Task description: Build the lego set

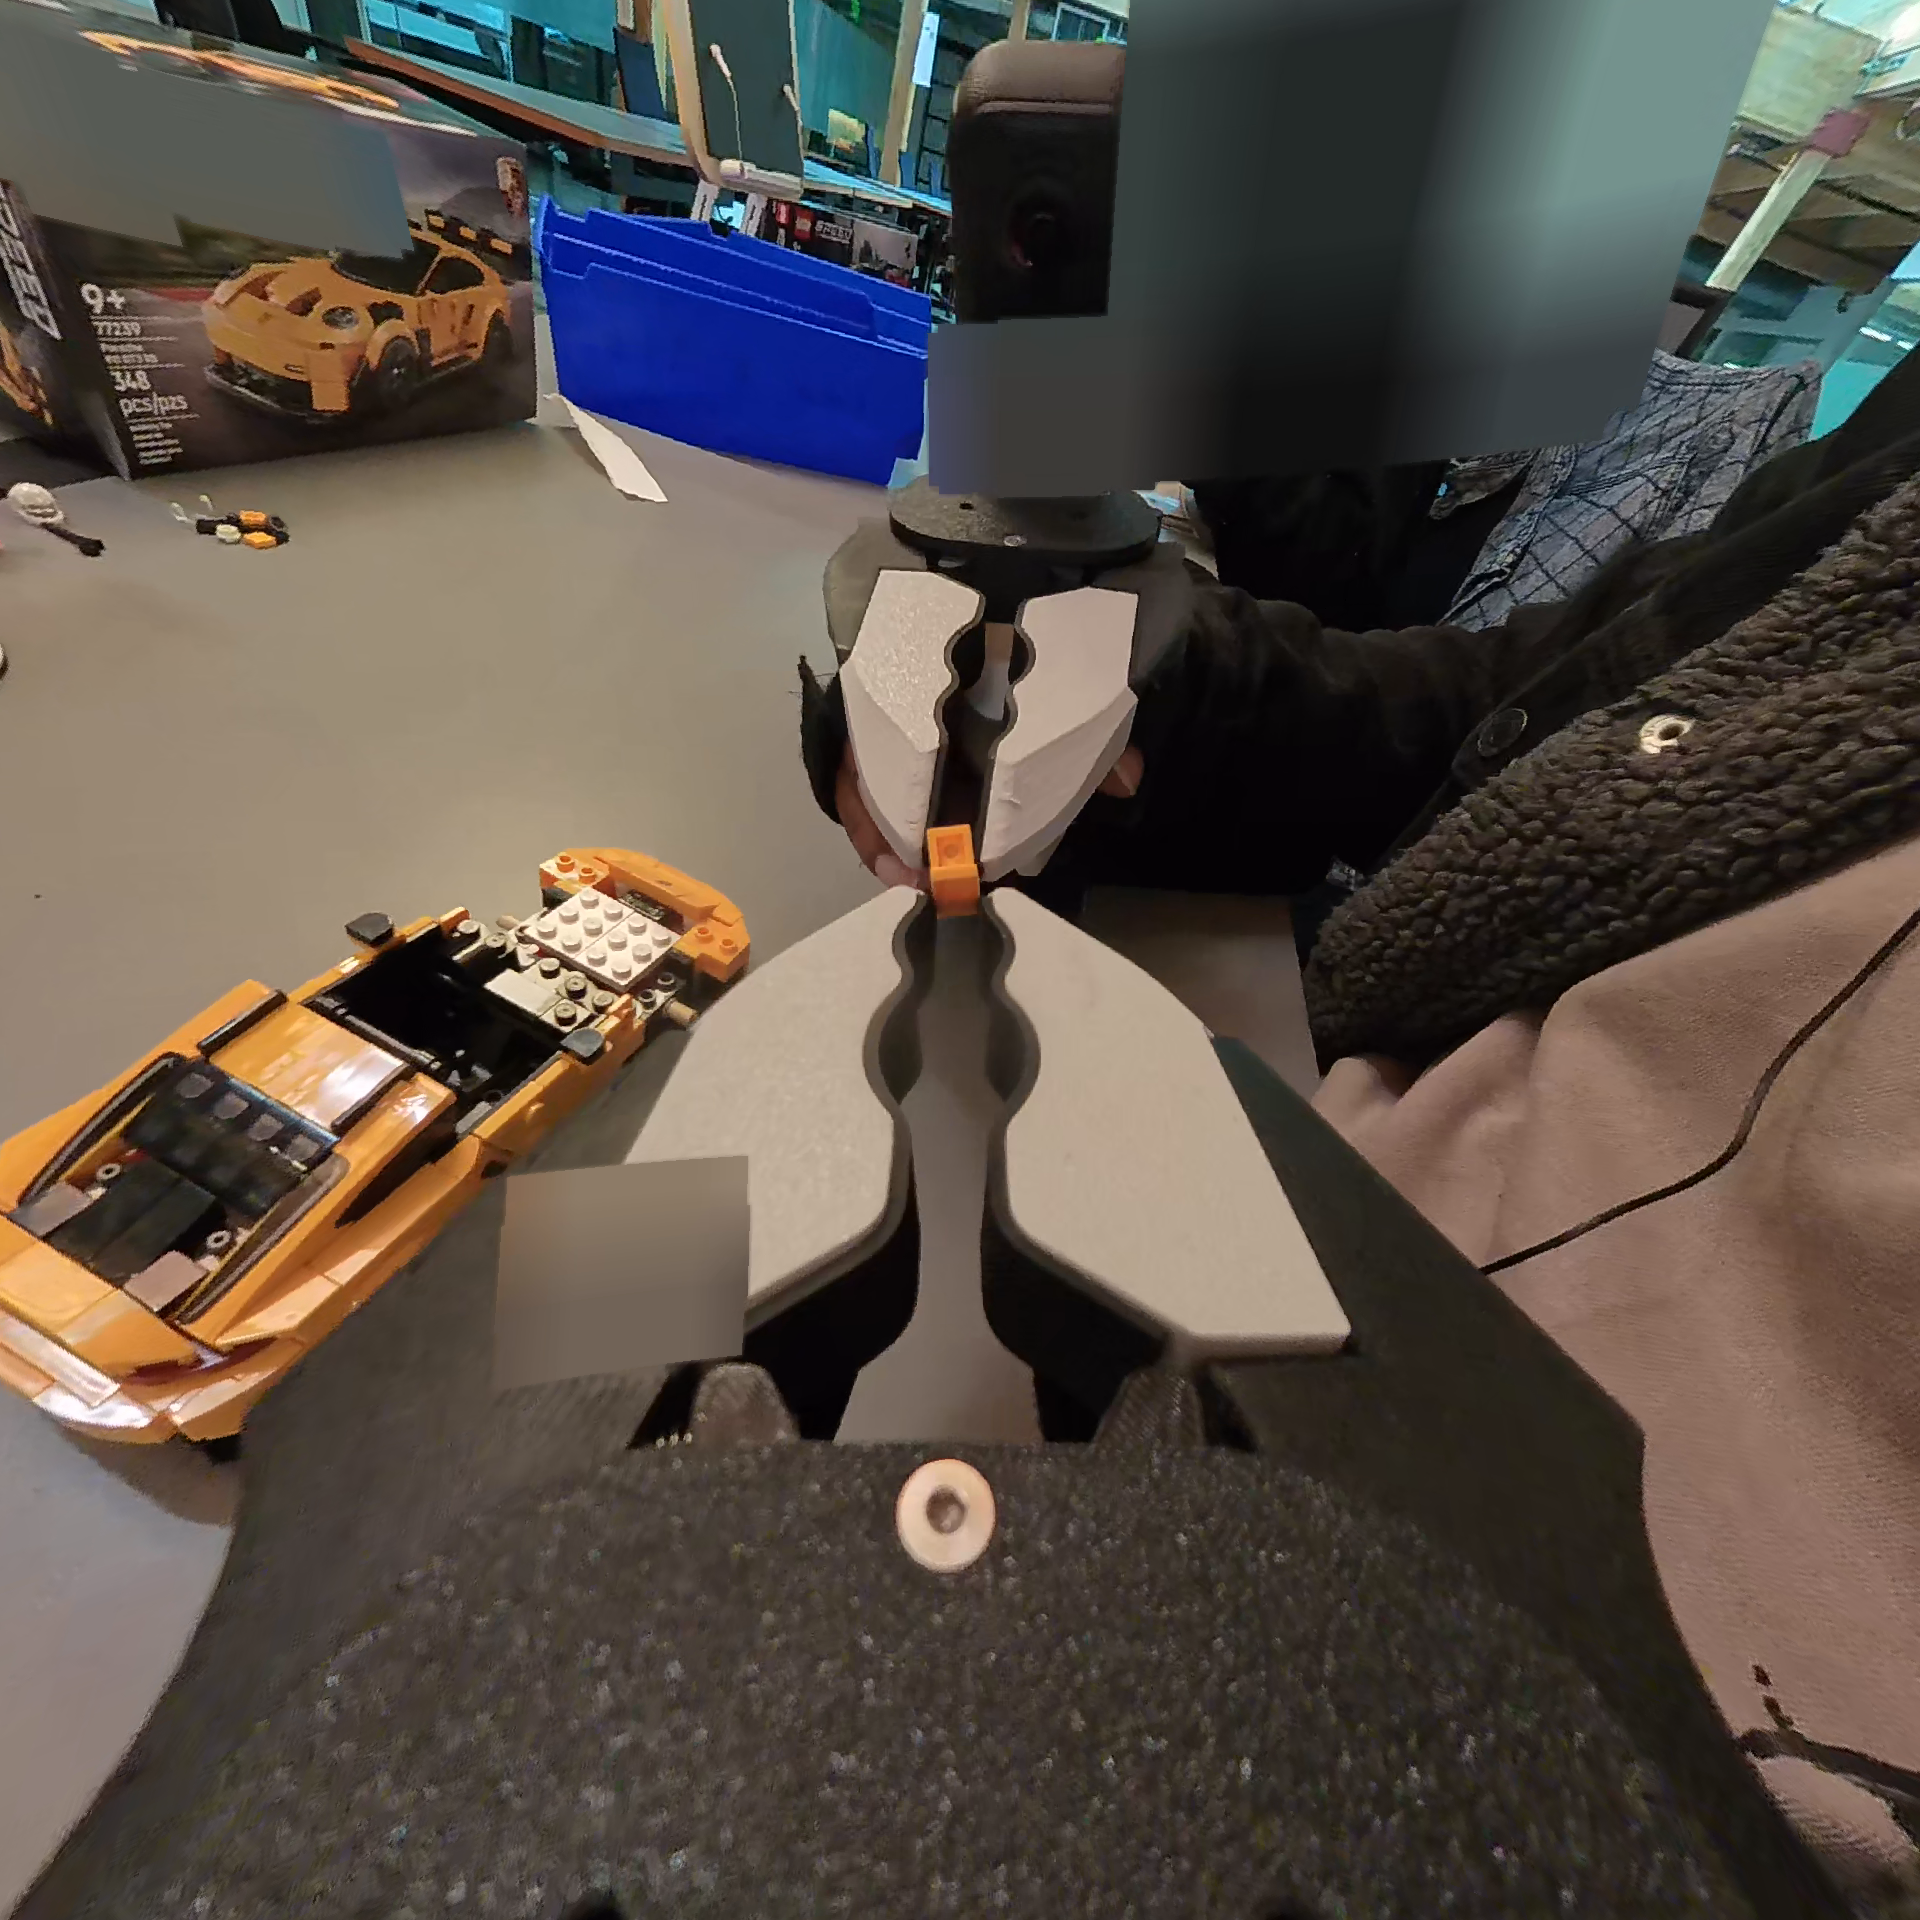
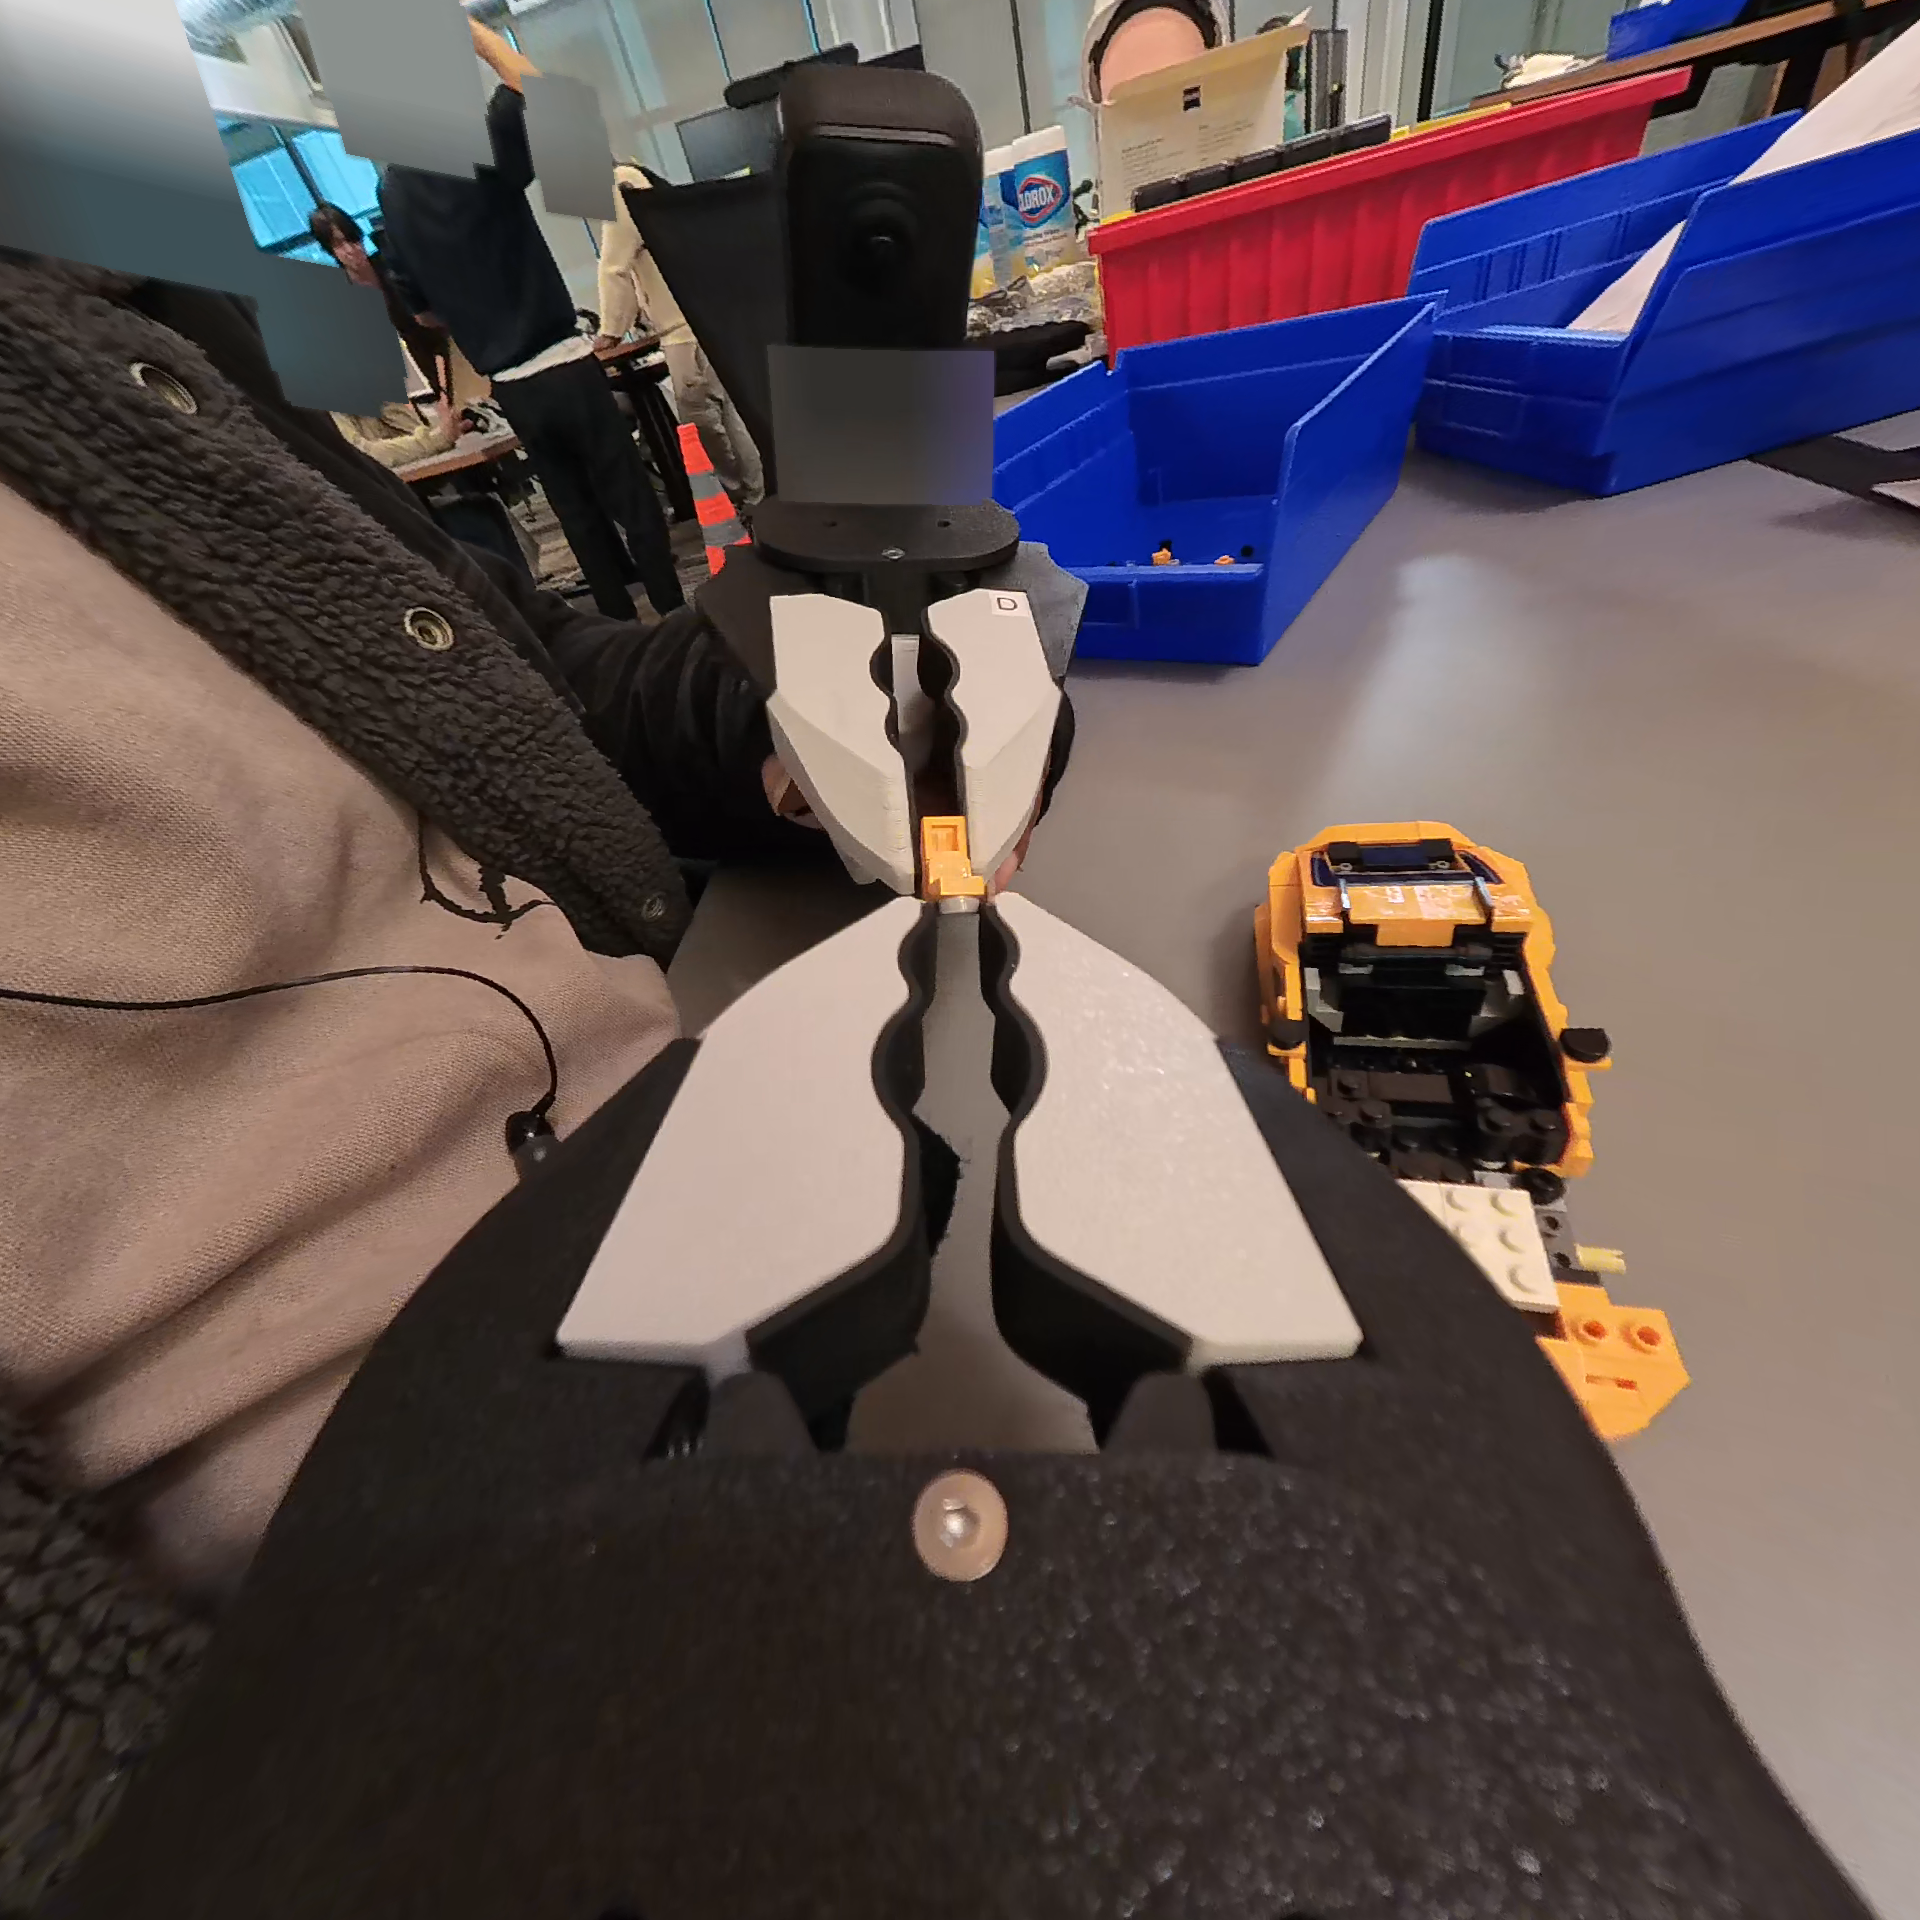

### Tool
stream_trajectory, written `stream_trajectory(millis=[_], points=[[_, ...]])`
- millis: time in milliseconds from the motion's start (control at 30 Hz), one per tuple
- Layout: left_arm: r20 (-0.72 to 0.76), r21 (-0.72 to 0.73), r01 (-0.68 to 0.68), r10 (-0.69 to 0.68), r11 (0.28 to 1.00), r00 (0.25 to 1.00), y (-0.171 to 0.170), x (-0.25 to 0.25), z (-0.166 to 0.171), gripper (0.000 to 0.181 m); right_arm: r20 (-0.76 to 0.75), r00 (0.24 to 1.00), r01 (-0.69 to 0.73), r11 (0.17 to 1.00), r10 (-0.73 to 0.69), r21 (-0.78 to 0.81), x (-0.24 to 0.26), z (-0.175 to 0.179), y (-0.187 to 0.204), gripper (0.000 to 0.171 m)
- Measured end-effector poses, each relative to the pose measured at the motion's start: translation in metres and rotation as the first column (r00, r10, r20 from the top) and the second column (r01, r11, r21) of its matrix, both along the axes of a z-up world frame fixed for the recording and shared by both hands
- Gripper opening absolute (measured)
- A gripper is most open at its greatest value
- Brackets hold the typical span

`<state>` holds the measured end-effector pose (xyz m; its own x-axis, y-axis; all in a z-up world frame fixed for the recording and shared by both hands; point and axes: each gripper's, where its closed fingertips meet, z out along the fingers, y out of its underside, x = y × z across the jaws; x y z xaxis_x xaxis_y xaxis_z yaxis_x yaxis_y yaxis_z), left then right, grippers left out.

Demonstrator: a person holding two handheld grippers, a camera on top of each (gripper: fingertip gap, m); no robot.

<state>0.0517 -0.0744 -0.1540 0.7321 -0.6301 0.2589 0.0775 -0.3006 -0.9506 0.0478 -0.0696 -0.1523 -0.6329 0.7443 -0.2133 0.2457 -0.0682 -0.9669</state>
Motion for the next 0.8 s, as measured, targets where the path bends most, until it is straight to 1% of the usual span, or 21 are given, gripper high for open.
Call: stream_trajectory(millis=[200, 333, 400, 467, 633, 700, 800], points=[[0.005, -0.042, -0.04, 0.041, 0.998, 0.999, 0.004, -0.007, -0.005, 0.007, -0.006, 0.999, 0.04, 0.999, -0.04, 0.001, -0.003, 0.0, 0.006, 0.007], [0.017, -0.113, -0.093, 0.096, 0.989, 0.995, 0.01, -0.017, -0.015, 0.007, -0.003, 0.996, 0.084, 0.996, -0.084, 0.041, -0.008, -0.004, 0.011, 0.011], [0.024, -0.159, -0.126, 0.131, 0.979, 0.991, 0.013, -0.023, -0.021, 0.007, -0.001, 0.992, 0.126, 0.987, -0.126, 0.1, -0.011, -0.01, 0.016, 0.015], [0.028, -0.199, -0.157, 0.166, 0.967, 0.986, 0.015, -0.029, -0.027, 0.007, -0.005, 0.986, 0.163, 0.968, -0.165, 0.192, -0.015, -0.019, 0.019, 0.019], [0.015, -0.268, -0.217, 0.229, 0.939, 0.973, 0.019, -0.039, -0.04, 0.007, -0.026, 0.975, 0.21, 0.866, -0.223, 0.454, -0.021, -0.044, 0.022, 0.025], [0.013, -0.289, -0.226, 0.24, 0.93, 0.971, 0.02, -0.04, -0.043, 0.007, -0.038, 0.972, 0.218, 0.829, -0.233, 0.514, -0.024, -0.049, 0.02, 0.026], [0.019, -0.307, -0.228, 0.246, 0.924, 0.969, 0.021, -0.04, -0.046, 0.007, -0.047, 0.966, 0.238, 0.795, -0.256, 0.558, -0.028, -0.053, 0.02, 0.028]])
